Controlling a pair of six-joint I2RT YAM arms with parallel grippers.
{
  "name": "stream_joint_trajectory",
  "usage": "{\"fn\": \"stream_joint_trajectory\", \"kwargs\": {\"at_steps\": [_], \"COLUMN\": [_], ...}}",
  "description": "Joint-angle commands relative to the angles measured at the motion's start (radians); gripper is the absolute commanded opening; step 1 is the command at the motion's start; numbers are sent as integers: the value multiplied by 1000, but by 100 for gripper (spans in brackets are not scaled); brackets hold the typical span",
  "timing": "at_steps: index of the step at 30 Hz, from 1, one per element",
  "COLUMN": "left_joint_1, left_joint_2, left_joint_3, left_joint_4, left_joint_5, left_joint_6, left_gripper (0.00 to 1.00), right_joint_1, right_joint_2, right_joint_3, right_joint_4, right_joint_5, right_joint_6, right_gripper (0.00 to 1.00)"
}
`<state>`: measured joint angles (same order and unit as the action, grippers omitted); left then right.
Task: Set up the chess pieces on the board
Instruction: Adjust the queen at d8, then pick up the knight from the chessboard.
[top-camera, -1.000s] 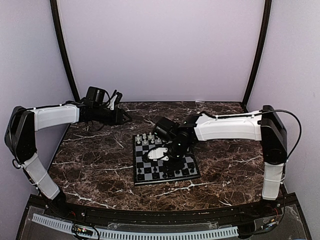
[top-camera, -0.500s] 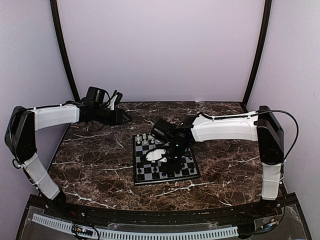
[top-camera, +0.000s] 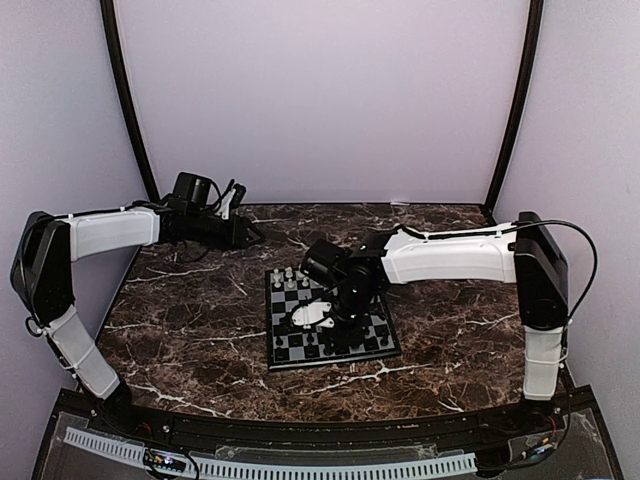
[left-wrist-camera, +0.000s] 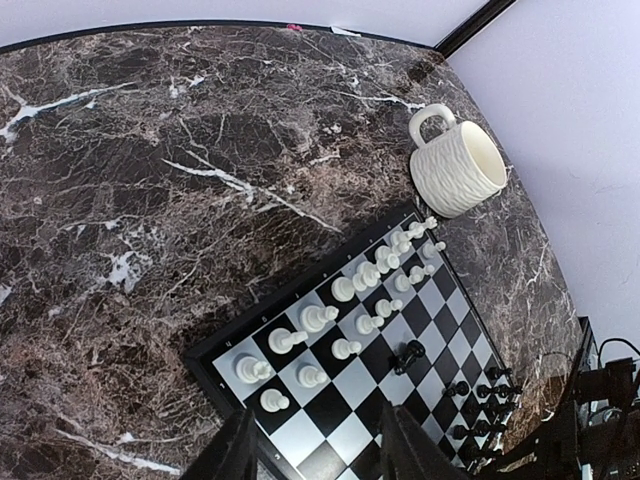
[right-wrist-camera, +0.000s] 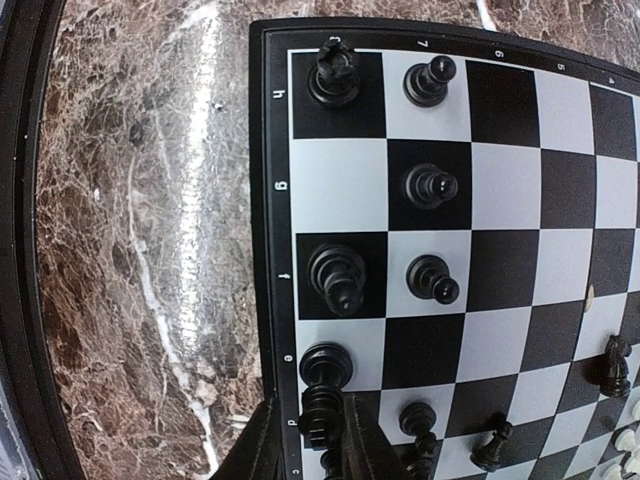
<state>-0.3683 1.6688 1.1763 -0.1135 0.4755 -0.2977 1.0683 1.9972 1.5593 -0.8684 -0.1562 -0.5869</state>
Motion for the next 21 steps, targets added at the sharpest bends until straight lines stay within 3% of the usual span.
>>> {"fn": "stream_joint_trajectory", "kwargs": {"at_steps": [1, 7, 14, 21], "left_joint_1": [5, 4, 1, -153], "left_joint_2": [2, 7, 26, 58], "left_joint_3": [27, 28, 40, 126], "left_joint_4": [-12, -14, -31, -172], "left_joint_5": [19, 19, 48, -85], "left_joint_6": [0, 0, 47, 189], "left_gripper": [45, 44, 42, 42], "right_joint_1": [9, 8, -40, -229], "right_joint_2": [11, 11, -82, -284], "right_joint_3": [22, 28, 72, -64], "right_joint_4": [-16, 5, -63, -43], "right_joint_5": [-26, 14, -80, -173], "right_joint_6": [-7, 10, -26, -33], "right_gripper": [22, 25, 40, 44]}}
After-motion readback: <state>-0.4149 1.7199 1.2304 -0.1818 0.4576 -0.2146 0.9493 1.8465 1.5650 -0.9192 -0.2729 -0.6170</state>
